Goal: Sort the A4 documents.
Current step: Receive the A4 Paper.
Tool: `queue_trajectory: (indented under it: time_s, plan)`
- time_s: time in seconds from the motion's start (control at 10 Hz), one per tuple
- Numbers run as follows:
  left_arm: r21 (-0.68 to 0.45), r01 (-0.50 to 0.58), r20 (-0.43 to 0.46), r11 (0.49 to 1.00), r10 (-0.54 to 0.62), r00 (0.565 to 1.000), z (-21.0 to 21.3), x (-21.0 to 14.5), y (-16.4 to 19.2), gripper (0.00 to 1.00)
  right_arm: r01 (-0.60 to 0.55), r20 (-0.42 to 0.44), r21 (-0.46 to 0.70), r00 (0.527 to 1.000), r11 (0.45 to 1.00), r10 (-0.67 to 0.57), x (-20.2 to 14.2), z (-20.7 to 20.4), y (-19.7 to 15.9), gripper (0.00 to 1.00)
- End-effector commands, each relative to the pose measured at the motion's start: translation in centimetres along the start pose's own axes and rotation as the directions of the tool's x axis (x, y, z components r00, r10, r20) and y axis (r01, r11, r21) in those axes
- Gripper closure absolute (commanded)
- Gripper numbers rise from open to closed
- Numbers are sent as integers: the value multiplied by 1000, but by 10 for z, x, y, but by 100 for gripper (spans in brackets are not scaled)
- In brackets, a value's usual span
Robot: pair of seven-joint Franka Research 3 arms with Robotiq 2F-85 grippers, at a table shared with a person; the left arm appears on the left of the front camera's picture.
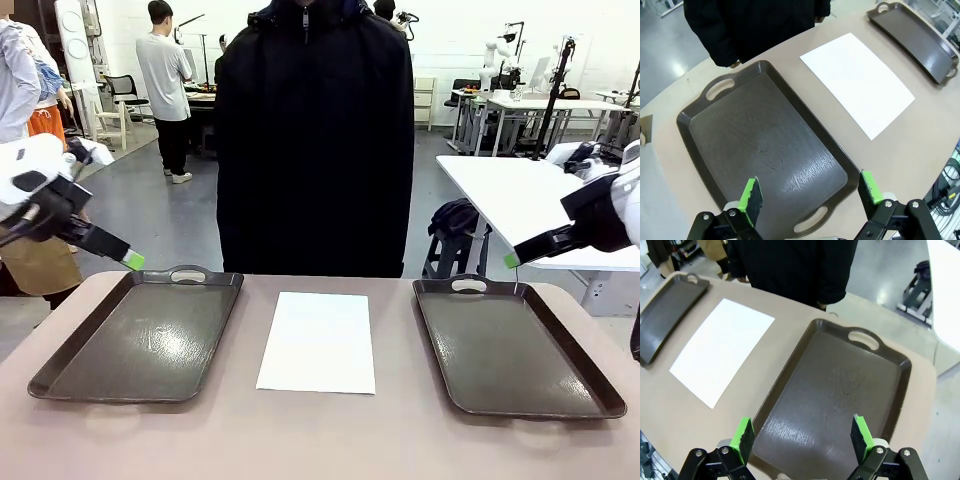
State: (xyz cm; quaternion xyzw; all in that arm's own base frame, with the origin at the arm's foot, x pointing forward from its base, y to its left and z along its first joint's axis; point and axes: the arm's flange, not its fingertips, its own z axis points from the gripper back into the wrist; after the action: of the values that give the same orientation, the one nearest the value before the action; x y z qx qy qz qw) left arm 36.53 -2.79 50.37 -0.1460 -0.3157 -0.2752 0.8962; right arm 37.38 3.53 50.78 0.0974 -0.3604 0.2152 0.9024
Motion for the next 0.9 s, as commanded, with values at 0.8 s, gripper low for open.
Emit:
queue_trajectory:
  time_s: [0.8]
  plan:
    - [-86,-28,116,996,38,992,34,-63,-9,0,-10,-28,77,1000,997,12,-30,19,-12,0]
